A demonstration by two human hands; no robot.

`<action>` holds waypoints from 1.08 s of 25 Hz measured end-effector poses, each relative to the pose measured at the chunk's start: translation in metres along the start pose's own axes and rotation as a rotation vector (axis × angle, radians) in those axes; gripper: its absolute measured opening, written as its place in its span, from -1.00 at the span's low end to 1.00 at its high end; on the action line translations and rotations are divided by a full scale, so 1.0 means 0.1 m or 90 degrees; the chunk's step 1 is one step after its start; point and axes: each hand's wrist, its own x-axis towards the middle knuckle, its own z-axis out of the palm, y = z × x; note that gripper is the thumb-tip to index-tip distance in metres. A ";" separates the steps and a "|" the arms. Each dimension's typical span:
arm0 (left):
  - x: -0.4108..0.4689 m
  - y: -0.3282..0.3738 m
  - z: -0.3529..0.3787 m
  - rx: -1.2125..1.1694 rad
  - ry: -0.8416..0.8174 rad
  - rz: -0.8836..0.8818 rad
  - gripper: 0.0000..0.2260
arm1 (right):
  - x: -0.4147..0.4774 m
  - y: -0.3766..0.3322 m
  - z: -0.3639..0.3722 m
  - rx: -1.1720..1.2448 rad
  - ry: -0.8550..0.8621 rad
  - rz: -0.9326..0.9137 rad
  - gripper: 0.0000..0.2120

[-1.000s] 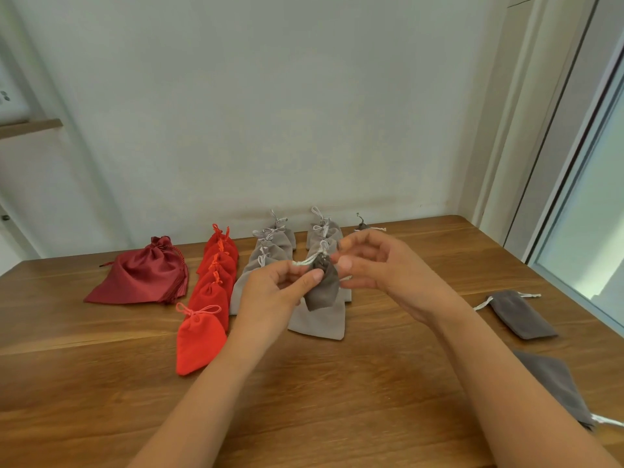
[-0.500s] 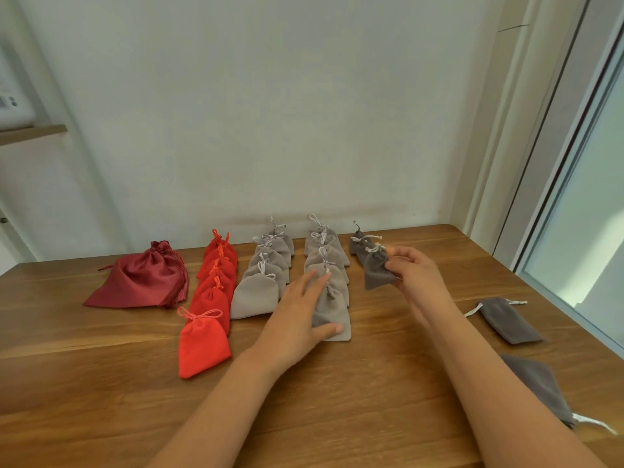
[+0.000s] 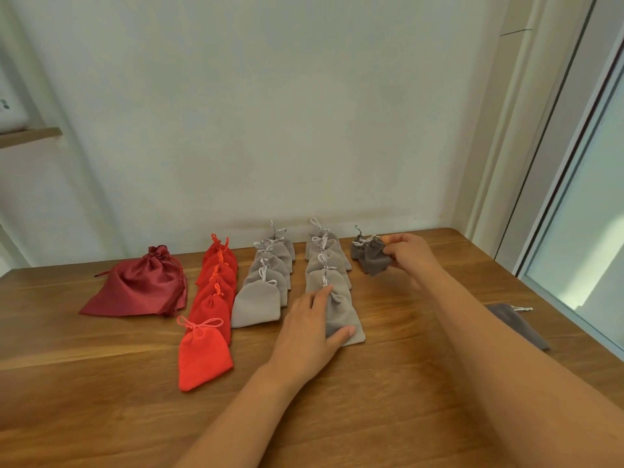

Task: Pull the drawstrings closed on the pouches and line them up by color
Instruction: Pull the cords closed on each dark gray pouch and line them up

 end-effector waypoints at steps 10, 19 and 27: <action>0.04 -0.07 0.02 -0.049 0.002 -0.040 -0.28 | 0.30 0.16 0.12 -0.262 0.053 0.009 -0.88; -0.04 0.09 -0.06 -0.047 0.090 0.092 -0.65 | -0.05 -0.13 -0.61 -0.386 0.021 -0.046 -0.89; -0.23 0.45 0.04 0.033 -0.114 0.289 -0.75 | -0.72 -0.04 -1.44 -0.647 -0.090 0.169 -0.49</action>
